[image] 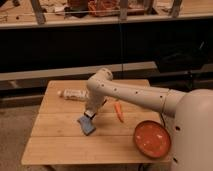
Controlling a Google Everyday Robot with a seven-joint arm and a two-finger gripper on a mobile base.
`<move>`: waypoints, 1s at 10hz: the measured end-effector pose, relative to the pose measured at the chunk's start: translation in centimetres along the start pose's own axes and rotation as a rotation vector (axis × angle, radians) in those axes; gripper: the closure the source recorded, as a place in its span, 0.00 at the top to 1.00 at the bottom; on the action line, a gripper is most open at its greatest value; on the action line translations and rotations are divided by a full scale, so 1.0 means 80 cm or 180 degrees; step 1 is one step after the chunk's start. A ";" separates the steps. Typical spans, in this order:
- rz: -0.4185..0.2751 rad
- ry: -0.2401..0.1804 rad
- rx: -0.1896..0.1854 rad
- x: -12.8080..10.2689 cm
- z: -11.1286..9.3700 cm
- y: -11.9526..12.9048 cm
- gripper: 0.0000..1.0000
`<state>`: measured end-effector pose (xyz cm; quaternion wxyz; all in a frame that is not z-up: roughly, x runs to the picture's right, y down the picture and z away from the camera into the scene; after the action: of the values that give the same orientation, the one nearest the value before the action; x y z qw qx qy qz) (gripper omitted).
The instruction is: Place the eraser on the white sponge
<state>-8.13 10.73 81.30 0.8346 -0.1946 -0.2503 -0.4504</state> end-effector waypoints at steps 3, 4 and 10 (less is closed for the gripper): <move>-0.0070 0.0005 0.0031 -0.014 0.008 -0.018 0.02; -0.0083 0.0003 0.0037 -0.016 0.009 -0.019 0.02; -0.0150 -0.0032 0.0064 -0.023 0.019 -0.021 0.02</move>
<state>-10.79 11.94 81.60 0.8245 -0.1824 -0.2634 -0.4664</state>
